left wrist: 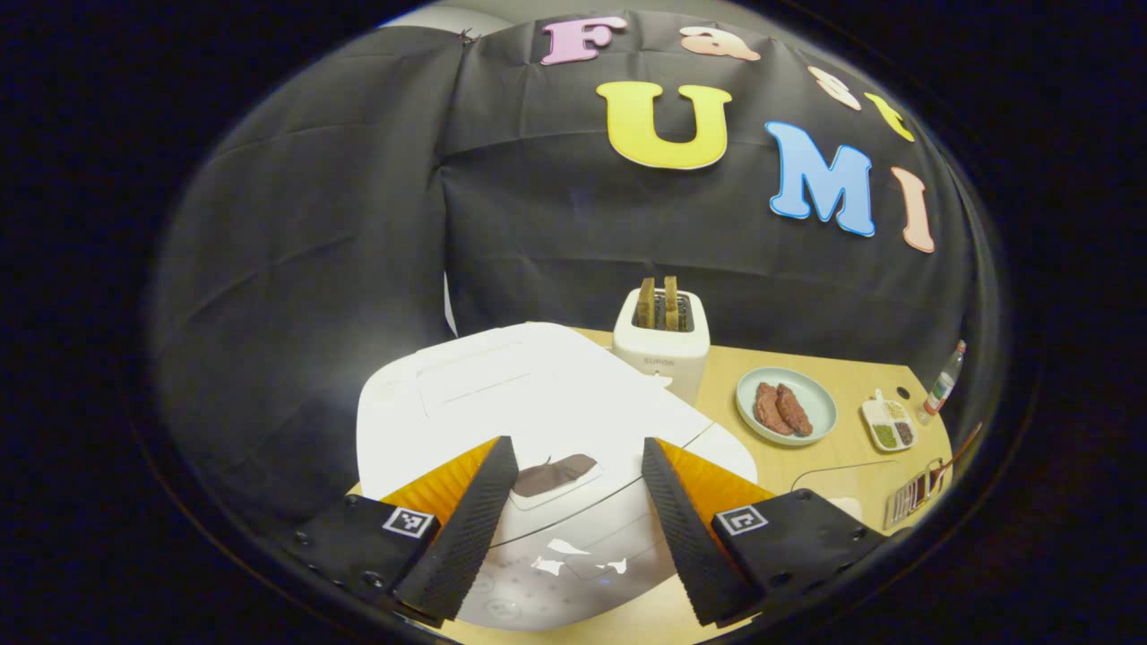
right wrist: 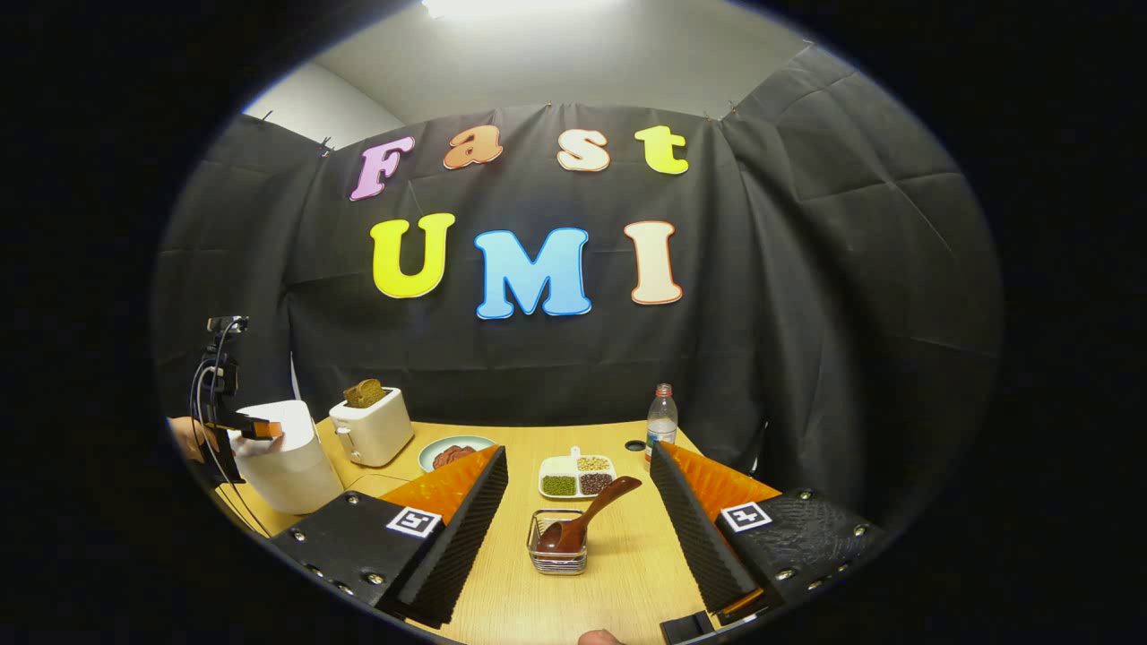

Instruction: Close the left gripper, press the button to open the rice cooker; take a wooden spoon from the chopstick holder with the right hand, scoop a spoonful of rice and pour it into the rice cooker, then put the wooden spoon back into the chopstick holder.

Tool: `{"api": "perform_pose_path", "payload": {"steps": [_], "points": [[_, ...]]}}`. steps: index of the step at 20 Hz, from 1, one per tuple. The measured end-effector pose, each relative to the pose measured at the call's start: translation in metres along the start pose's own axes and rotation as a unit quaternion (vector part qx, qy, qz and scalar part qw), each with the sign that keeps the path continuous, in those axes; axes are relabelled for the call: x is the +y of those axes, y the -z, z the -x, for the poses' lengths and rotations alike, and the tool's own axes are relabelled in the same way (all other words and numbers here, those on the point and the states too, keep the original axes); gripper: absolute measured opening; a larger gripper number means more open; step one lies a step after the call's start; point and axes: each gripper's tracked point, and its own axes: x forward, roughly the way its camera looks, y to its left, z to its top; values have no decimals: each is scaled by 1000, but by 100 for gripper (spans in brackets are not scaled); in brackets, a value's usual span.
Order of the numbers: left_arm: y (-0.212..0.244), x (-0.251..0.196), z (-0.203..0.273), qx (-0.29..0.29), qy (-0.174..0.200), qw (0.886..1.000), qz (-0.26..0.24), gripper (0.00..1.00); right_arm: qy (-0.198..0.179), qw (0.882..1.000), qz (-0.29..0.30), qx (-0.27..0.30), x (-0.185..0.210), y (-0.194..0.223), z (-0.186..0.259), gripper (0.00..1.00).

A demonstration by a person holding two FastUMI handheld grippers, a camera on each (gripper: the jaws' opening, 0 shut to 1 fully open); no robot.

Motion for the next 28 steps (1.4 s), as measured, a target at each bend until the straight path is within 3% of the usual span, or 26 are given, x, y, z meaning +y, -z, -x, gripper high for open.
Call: {"api": "perform_pose_path", "payload": {"steps": [7,9,13,18,20,22,23,24,27,28], "points": [[-9,0,4,-11,0,1000,-22,99,-17,1000,7,-19,14,-15,4,97],[-23,4,17,-38,1,999,-17,99,-20,999,7,-26,17,-22,6,98],[-70,-6,74,-130,23,990,-49,99,-31,999,0,-45,27,-40,8,97],[-119,-24,163,-231,62,970,-36,98,-47,996,-1,-70,45,-64,6,98],[-126,-27,188,-247,75,966,-25,95,-56,995,-3,-81,55,-73,8,97],[-128,-26,207,-255,82,963,-15,98,-58,994,-1,-94,59,-82,8,97],[-129,-25,217,-261,83,962,-16,94,-57,994,0,-96,61,-83,8,97],[-129,-21,228,-269,78,960,-17,99,-55,994,0,-99,62,-83,10,98],[-131,-15,262,-302,68,951,-24,95,-55,992,1,-111,68,-86,15,98],[-129,-16,273,-311,64,948,-24,100,-53,992,3,-116,68,-87,15,97]]}}
